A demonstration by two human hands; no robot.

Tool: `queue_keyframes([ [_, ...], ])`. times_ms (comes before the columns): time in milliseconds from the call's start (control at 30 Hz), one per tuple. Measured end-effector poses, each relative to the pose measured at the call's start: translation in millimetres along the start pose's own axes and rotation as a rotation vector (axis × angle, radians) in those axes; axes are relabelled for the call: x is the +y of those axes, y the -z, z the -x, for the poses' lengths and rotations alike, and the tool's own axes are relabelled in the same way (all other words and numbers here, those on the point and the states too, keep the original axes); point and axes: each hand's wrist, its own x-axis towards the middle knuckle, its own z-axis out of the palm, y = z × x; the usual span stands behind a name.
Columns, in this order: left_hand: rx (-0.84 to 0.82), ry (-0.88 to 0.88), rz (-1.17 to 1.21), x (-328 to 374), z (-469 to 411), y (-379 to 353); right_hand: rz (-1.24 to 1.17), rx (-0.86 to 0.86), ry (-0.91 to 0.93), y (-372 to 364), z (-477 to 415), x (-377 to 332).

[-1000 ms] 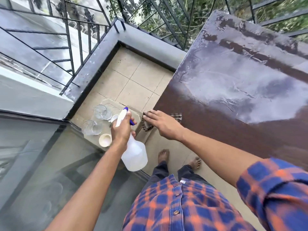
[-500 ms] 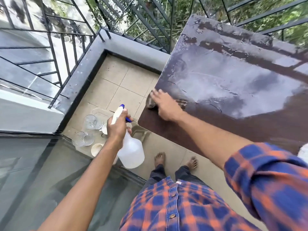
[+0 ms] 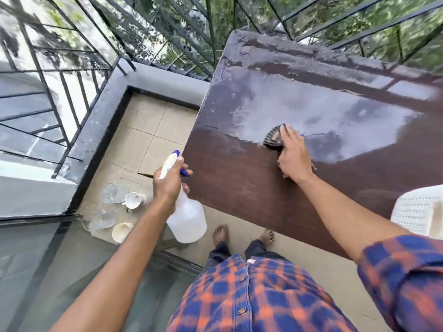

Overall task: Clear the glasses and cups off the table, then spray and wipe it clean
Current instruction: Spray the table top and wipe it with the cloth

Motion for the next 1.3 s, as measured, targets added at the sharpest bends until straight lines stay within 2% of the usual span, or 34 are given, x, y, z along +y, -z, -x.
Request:
queue_keyframes([
  [67, -0.024, -0.010, -0.014, 0.1, 4.7, -17.5, 0.035, -0.024, -0.029, -3.5, -9.4, -9.9],
  [100, -0.035, -0.010, -0.022, 0.6, 7.8, -26.8, 0.059, -0.052, 0.013, -6.6, -7.7, -17.2],
  [233, -0.078, -0.018, -0.044, -2.3, 14.4, -61.7, 0.123, -0.164, 0.355, -9.4, 33.7, -22.2],
  [300, -0.115, -0.027, -0.070, -4.5, 15.8, -78.4, 0.168, -0.178, 0.412, -3.9, 64.8, -4.2],
  [433, -0.147, -0.014, -0.122, -4.9, 21.1, -110.0, 0.131, -0.036, 0.165, 17.6, 88.9, 55.5],
  [600, -0.160, -0.056, -0.165, 3.4, 26.2, -138.0, 0.029, 0.117, -0.293, 55.3, 24.3, 92.9],
  [733, -0.168, -0.076, -0.174, 10.8, 28.1, -153.0, -0.015, 0.127, -0.350, 65.9, -27.9, 84.4],
  [833, -0.162, -0.068, -0.180, 14.6, 29.0, -161.0, -0.027, 0.027, -0.223, 57.6, -43.3, 62.3],
  [967, -0.177, -0.067, -0.200, 17.4, 30.2, -173.4, 0.036, -0.085, 0.109, 35.4, -5.8, 43.5],
  [1033, -0.193, -0.065, -0.210, 19.7, 30.6, -179.8, 0.075, -0.066, 0.138, 31.5, 26.1, 53.1],
  [1133, -0.217, -0.065, -0.220, 23.6, 28.6, -184.9, 0.099, 0.089, -0.087, 39.9, 51.0, 86.1],
  [1233, -0.242, -0.076, -0.227, 30.1, 23.8, -187.4, 0.043, 0.218, -0.405, 64.8, 29.4, 117.3],
  [1300, -0.261, -0.089, -0.228, 35.8, 20.3, -188.2, -0.011, 0.248, -0.537, 79.7, 3.8, 130.4],
])
